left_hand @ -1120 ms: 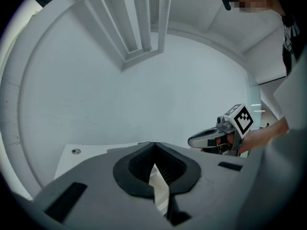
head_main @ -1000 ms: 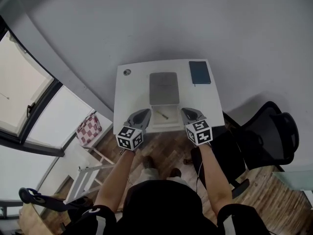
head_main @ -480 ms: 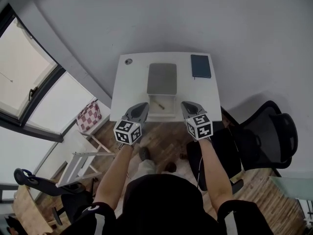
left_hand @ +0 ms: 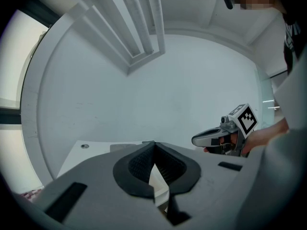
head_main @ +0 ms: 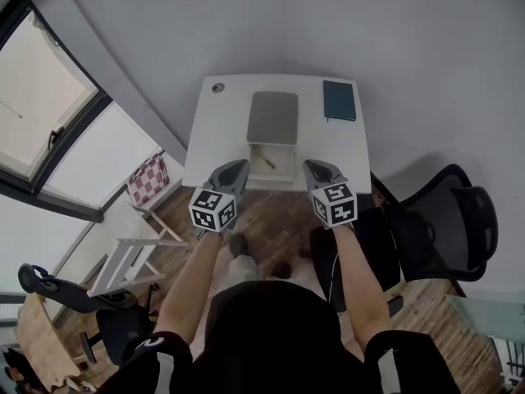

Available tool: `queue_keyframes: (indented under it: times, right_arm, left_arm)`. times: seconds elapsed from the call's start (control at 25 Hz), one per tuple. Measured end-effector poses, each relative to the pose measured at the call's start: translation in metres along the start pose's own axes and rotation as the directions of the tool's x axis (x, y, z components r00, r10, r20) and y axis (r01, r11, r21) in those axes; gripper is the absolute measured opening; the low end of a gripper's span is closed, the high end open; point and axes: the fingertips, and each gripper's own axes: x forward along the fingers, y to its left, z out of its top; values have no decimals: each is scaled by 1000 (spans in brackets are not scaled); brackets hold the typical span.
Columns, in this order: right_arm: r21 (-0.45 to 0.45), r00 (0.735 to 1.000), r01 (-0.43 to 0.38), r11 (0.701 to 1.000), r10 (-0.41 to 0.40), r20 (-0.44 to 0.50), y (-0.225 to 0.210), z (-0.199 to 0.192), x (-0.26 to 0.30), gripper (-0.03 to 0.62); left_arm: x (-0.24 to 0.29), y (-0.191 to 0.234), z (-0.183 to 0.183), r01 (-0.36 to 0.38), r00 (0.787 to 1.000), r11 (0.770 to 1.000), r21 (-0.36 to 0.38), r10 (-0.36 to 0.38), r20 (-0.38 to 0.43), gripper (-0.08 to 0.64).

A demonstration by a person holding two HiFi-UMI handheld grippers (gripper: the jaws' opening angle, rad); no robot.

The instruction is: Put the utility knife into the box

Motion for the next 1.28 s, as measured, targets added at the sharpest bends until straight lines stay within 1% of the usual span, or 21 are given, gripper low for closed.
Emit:
queue_keyframes:
  times: [0.56,1.28]
  right_arm:
    - [0,999,4,1000,-4,53,13,8,-17,14]
    - [12,998,-3,1000,3,58,18,1,-24,14]
  left_arm:
    - [-14,-7,11,-12,1000,1000,26,11,28,25]
    - [-24,-15,10,-20,999,999,34,19,44,25]
